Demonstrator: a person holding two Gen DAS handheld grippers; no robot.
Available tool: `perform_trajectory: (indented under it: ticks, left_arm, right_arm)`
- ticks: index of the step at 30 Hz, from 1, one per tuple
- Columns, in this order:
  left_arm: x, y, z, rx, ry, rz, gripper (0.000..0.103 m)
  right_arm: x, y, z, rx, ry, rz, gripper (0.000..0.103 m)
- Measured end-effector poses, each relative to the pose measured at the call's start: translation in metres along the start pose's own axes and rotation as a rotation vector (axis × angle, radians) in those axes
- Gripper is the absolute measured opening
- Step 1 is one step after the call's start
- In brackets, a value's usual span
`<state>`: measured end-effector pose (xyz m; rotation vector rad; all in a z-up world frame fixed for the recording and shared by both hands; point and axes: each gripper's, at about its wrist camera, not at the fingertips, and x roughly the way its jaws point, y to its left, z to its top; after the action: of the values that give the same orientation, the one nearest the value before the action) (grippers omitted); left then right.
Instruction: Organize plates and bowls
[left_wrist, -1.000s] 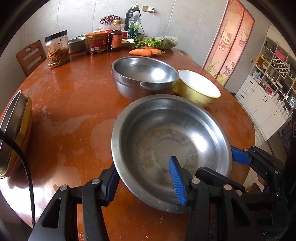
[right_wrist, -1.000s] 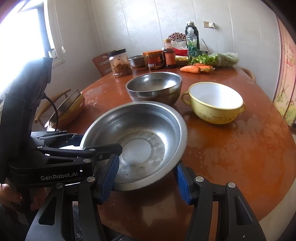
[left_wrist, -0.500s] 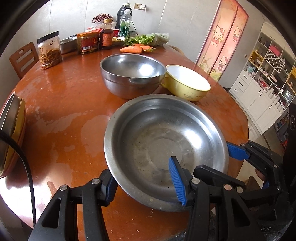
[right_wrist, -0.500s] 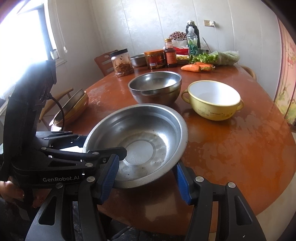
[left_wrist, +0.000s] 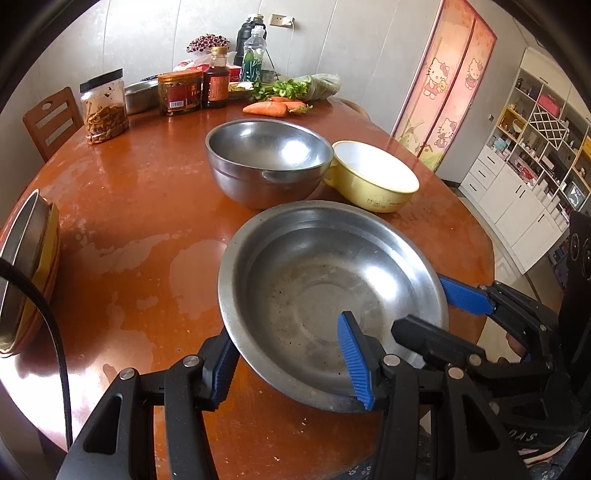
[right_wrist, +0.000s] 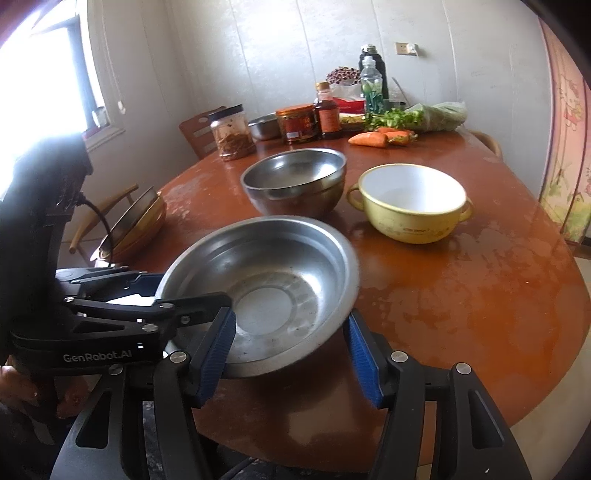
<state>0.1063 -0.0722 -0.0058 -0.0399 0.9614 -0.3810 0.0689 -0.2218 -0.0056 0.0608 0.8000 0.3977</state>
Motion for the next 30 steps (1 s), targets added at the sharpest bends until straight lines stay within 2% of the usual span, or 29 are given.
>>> perform_trajectory:
  ticks: [8, 25, 30]
  left_arm:
    - [-0.002, 0.002, 0.0, 0.0, -0.006, -0.001, 0.052]
    - [-0.011, 0.012, -0.009, -0.008, -0.001, -0.021, 0.052]
    - [-0.017, 0.016, -0.007, -0.012, -0.02, 0.012, 0.052]
  right_arm:
    - [-0.002, 0.003, 0.003, -0.025, -0.027, -0.022, 0.062]
    - [-0.003, 0.01, -0.005, -0.041, 0.0, 0.024, 0.062]
    - [-0.007, 0.002, -0.002, -0.005, -0.006, 0.014, 0.062]
